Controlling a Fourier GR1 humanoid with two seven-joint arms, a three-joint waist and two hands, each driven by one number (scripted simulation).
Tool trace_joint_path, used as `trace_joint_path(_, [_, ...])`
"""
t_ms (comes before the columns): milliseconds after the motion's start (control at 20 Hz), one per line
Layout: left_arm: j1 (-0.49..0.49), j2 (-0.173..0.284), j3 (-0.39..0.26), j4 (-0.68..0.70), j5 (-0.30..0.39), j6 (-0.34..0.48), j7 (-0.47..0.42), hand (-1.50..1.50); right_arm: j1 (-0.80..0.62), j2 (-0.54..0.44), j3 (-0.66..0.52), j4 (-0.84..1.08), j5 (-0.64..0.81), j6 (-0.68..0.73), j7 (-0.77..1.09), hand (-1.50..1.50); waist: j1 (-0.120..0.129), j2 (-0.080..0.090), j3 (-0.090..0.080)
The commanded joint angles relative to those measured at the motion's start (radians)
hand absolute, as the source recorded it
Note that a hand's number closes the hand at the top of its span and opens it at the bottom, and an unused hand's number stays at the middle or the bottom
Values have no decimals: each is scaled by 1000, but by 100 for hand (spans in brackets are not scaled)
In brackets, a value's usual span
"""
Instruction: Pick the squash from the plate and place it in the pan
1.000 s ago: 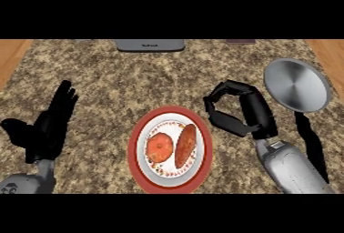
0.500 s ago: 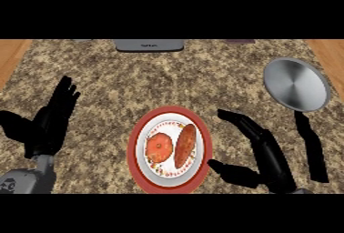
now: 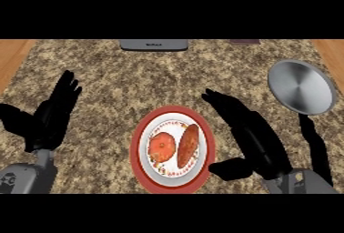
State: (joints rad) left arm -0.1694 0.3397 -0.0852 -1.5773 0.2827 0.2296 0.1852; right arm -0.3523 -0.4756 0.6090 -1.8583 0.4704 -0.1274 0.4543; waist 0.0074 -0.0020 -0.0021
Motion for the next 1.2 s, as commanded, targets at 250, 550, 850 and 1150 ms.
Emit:
trace_joint_path(250, [29, 8, 10, -26, -8, -24, -5, 0, -276, 153, 103, 188, 8, 354, 298, -150, 23, 2, 0])
trace_joint_path(550, [22, -15, 32, 23, -4, -27, -25, 0, -298, 264, 156, 249, -103, 568, 439, -150, 3, 2, 1])
trace_joint_path(850, [4, -17, 37, -61, -19, -19, 71, 0, -263, 322, 200, 190, -9, 647, 509, -150, -4, -1, 2])
trace_joint_path(1150, [-15, -7, 72, 0, -13, -50, 41, 0, -358, 395, 211, 227, 72, 717, 639, -150, -7, -2, 1])
